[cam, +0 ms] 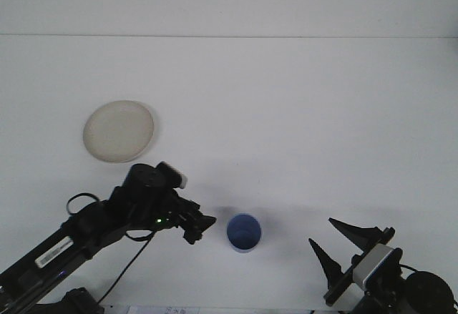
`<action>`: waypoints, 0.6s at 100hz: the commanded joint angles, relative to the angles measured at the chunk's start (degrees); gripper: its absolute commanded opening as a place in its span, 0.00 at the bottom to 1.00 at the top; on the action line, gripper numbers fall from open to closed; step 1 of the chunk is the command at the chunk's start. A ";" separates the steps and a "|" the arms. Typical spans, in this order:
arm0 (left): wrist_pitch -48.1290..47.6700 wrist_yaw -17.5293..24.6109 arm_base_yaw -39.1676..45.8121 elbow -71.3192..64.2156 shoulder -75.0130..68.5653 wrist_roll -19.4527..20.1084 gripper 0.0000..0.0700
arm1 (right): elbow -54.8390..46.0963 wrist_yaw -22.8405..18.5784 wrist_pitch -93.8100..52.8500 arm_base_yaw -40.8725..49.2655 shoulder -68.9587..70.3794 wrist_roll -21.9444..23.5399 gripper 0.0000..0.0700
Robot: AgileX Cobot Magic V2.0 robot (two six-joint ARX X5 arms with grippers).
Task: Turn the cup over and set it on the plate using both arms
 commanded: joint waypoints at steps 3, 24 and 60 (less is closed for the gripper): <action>-1.07 -2.25 -3.28 4.46 6.08 1.55 0.56 | 0.17 0.09 0.46 0.46 0.20 -0.39 0.58; -6.69 -5.42 -8.59 13.57 18.49 4.00 0.56 | 0.17 0.11 0.07 0.46 0.20 -0.46 0.58; -8.33 -11.54 -11.76 17.49 28.79 5.20 0.54 | 0.17 0.09 0.04 0.46 0.20 -0.46 0.58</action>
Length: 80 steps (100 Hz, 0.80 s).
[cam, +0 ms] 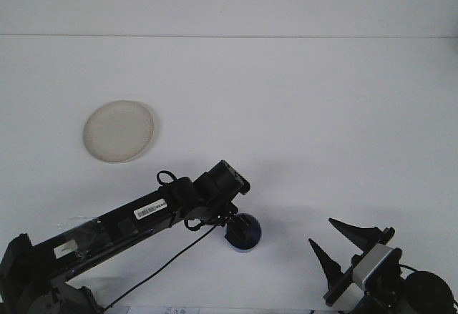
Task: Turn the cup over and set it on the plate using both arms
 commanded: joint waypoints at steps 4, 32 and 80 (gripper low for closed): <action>-0.59 -1.25 -0.81 1.05 2.12 0.52 0.52 | 0.17 0.09 0.31 0.46 0.20 -0.33 0.58; -3.45 -1.40 -0.96 1.33 2.43 0.85 0.02 | 0.17 0.09 0.31 0.46 0.20 -0.39 0.58; -15.69 -11.54 11.08 12.94 -5.55 8.61 0.01 | 0.17 0.09 -0.55 0.46 0.20 -0.35 0.58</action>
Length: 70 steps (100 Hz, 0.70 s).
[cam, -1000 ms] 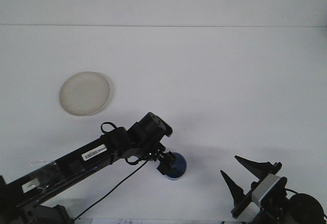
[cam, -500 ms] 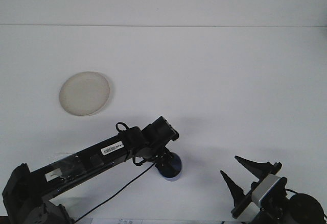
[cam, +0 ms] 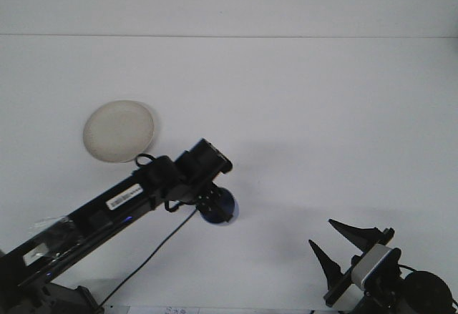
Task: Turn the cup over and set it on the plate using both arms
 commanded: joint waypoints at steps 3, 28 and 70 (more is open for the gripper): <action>-1.77 -3.15 5.44 3.54 -1.70 2.89 0.01 | 0.17 0.09 0.46 0.46 0.20 -0.28 0.58; -0.74 -4.02 29.73 7.56 -1.42 4.55 0.01 | 0.17 -0.13 0.48 0.46 0.20 -0.28 0.58; 6.10 -4.02 47.67 7.61 10.86 4.09 0.01 | 0.17 -0.11 0.55 0.46 0.20 -0.28 0.58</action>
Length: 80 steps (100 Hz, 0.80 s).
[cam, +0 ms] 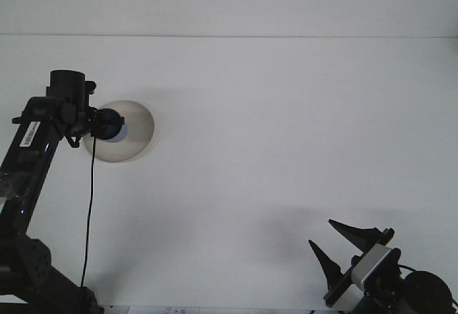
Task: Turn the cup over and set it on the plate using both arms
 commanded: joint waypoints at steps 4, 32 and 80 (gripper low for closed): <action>1.38 -0.09 0.39 1.07 3.32 -0.09 0.01 | 0.17 -0.02 0.59 0.46 0.20 -0.28 0.58; 3.43 -0.09 0.50 1.09 8.37 -0.09 0.01 | 0.17 -0.02 0.57 0.46 0.20 -0.28 0.58; 1.27 -0.07 0.42 4.11 7.98 -1.99 0.67 | 0.17 -0.02 0.57 0.46 0.20 -0.26 0.58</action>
